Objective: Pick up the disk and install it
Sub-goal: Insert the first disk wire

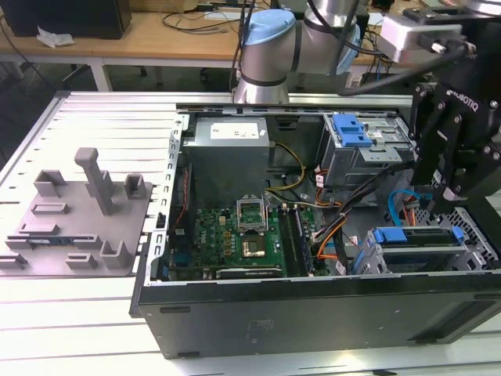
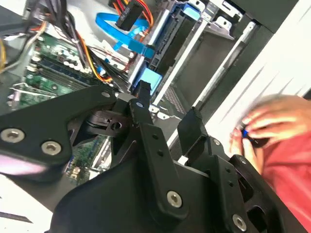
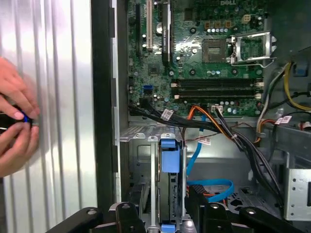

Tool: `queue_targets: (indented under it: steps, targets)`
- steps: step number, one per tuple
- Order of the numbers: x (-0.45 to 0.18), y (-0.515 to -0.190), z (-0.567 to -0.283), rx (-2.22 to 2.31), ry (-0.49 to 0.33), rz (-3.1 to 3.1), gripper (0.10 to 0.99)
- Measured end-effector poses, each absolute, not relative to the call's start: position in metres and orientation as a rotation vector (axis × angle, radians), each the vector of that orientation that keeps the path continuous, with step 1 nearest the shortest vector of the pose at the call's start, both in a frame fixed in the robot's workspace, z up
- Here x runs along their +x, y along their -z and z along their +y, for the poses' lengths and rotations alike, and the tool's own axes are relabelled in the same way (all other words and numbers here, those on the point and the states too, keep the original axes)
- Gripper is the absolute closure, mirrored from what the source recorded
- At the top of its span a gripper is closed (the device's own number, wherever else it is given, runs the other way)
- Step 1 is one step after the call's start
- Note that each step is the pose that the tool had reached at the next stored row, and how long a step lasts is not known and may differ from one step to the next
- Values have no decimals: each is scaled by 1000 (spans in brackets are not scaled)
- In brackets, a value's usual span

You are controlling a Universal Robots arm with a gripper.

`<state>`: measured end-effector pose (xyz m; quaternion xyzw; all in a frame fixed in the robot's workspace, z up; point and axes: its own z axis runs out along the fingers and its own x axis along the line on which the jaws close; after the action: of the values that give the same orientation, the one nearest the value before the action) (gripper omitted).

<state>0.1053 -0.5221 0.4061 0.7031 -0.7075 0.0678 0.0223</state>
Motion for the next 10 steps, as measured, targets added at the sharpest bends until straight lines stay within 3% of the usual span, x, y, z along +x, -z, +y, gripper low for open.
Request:
queue_targets:
  steps: [10]
  targets:
    - [106, -406, -466, 2140, -286, -2148, 596]
